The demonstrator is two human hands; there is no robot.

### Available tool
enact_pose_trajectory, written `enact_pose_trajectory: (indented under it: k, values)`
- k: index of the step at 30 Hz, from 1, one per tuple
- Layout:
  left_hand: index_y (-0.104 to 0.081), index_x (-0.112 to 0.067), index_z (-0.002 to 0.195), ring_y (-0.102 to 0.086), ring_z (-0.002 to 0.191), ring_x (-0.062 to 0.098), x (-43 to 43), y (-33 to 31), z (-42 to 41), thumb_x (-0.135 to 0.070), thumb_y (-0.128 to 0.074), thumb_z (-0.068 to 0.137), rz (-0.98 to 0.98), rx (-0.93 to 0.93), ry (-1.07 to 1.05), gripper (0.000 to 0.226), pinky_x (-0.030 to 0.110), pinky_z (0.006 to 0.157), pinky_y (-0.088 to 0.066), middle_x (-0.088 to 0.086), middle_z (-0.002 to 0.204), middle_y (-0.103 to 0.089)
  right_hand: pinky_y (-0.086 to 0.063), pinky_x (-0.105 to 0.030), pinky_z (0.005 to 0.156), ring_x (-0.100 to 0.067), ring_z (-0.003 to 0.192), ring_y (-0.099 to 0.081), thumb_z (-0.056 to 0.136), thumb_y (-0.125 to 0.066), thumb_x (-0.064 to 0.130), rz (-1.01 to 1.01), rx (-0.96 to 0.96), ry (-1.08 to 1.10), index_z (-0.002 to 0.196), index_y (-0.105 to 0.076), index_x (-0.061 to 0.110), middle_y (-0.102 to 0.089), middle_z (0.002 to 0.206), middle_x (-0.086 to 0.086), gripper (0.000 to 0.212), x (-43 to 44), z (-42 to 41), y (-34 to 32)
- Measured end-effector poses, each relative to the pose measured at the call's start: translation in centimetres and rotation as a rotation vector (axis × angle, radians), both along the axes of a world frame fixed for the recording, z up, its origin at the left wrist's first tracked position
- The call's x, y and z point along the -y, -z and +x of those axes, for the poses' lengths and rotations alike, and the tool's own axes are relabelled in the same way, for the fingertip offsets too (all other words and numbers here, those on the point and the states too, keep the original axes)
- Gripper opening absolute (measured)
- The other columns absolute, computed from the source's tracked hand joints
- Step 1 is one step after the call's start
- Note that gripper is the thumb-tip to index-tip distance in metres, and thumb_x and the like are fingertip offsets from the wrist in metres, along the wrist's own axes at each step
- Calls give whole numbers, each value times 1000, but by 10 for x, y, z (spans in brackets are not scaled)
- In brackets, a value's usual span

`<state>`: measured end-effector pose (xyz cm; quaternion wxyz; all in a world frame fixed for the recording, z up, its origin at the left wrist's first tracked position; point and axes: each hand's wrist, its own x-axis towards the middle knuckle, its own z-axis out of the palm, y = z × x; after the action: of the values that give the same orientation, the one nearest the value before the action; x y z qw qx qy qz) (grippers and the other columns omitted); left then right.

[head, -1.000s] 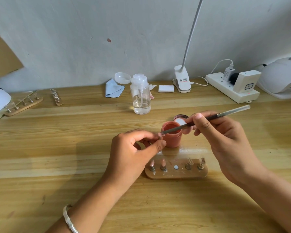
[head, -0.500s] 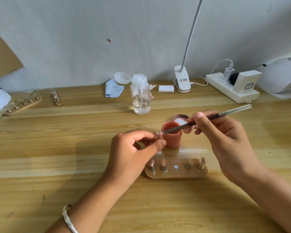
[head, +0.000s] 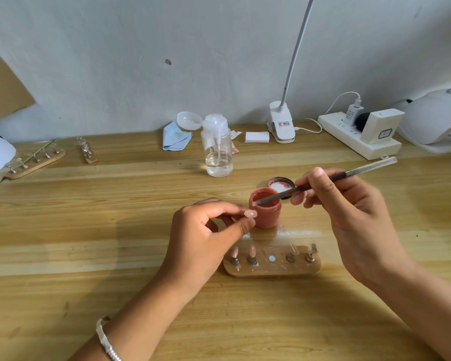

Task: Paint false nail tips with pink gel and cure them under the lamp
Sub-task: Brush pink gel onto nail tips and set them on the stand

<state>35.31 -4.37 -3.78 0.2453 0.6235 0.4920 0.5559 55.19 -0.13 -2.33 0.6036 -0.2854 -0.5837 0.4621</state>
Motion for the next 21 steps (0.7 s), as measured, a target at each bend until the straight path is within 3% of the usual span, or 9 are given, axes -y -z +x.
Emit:
enact_pose_trajectory:
  k: [4, 8, 10, 16, 21]
  values:
    - [-79, -20, 85, -70, 66, 24, 0, -1, 2, -12, -83, 73, 19, 28, 6, 14, 30, 54, -57, -8, 83, -76, -49, -19, 70, -12, 73, -67, 94, -58, 29, 4, -23, 5, 85, -73, 20, -74, 76, 0, 20, 1, 0, -1]
    - [-79, -23, 84, -68, 60, 24, 2, -2, 2, -21, -82, 74, 38, 44, 13, 11, 33, 46, -55, -5, 82, -75, -50, -18, 73, -12, 75, -69, 95, -58, 26, 24, -8, -35, 86, -73, 19, -75, 77, -1, 19, 2, -2, 0]
    - [-79, -26, 83, -68, 59, 22, 1, -2, 2, -24, -81, 73, 48, 29, 6, 11, 30, 48, -54, -6, 82, -75, -50, -18, 75, -12, 76, -70, 97, -57, 25, 49, 10, -70, 86, -73, 21, -75, 79, 0, 20, 4, -3, 0]
    - [-77, -29, 82, -67, 58, 20, 0, -1, 1, -21, -84, 73, 44, -5, -17, 15, 23, 49, -50, -8, 81, -74, -49, -14, 77, -6, 79, -70, 99, -53, 19, 83, 36, -132, 93, -68, 7, -75, 77, 3, 20, 5, -2, -1]
    - [-78, -25, 83, -68, 60, 20, 1, -1, 2, -22, -83, 72, 37, 7, -15, 12, 29, 48, -52, -7, 82, -74, -50, -12, 76, -6, 78, -71, 98, -55, 18, 65, 23, -115, 89, -71, 13, -75, 78, 1, 19, 4, -3, 0]
